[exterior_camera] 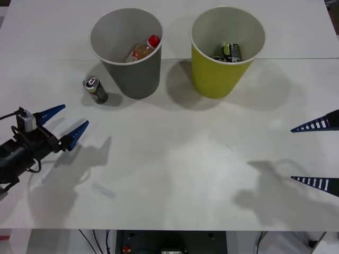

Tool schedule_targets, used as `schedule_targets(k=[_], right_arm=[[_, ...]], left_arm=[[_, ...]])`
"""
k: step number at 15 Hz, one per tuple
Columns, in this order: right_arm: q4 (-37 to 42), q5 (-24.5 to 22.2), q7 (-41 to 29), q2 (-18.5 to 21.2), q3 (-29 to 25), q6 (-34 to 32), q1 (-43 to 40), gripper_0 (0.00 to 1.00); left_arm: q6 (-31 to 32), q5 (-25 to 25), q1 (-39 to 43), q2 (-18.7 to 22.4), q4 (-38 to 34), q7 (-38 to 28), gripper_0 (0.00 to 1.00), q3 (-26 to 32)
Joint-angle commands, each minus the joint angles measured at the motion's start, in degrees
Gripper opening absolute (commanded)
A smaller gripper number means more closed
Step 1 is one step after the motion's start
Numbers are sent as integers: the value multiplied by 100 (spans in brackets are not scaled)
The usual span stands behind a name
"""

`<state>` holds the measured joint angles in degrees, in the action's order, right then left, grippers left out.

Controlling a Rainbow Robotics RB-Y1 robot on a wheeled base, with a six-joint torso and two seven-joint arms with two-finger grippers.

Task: Put the can into the green bin and the plastic bottle into the gray bin

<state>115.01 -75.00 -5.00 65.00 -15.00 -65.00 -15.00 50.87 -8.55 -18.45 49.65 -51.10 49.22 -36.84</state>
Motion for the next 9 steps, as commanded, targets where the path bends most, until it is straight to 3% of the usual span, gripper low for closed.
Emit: schedule_targets(k=[1,9], right_arm=[[-1,0,0,0,0,0,0,100],[-1,0,0,0,0,0,0,100]], left_arm=[[11,3,-282,-289,460,0,100,1],[-183,82,-1055,-904,1515,-44,100,1]])
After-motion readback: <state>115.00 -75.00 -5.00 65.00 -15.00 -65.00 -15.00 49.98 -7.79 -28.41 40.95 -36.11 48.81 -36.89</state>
